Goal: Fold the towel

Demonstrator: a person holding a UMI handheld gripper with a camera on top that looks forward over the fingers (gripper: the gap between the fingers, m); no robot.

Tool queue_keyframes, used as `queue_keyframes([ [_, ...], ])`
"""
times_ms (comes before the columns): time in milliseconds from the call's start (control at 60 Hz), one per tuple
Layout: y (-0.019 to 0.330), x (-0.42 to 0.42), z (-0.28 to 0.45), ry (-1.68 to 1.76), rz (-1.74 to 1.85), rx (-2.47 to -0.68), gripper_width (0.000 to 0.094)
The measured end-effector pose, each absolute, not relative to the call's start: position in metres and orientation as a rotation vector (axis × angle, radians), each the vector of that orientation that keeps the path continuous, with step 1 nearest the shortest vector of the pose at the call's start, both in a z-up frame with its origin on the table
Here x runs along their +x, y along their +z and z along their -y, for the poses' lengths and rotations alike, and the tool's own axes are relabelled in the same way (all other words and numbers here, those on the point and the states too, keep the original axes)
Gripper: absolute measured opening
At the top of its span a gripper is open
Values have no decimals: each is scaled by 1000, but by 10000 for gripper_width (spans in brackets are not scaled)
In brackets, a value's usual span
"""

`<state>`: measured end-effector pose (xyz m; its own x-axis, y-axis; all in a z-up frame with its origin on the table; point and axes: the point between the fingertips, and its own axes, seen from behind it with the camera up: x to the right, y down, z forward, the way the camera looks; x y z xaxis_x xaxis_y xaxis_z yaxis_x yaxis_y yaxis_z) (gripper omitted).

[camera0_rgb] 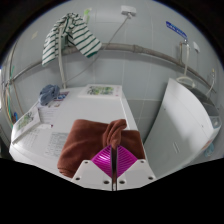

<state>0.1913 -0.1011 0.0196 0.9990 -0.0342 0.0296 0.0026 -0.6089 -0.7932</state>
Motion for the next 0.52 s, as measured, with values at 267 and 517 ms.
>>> queue_keyframes([
  [267,51,216,129,-211,-101,-2168,840],
  [517,118,171,214,-219,-170,-2062,850],
])
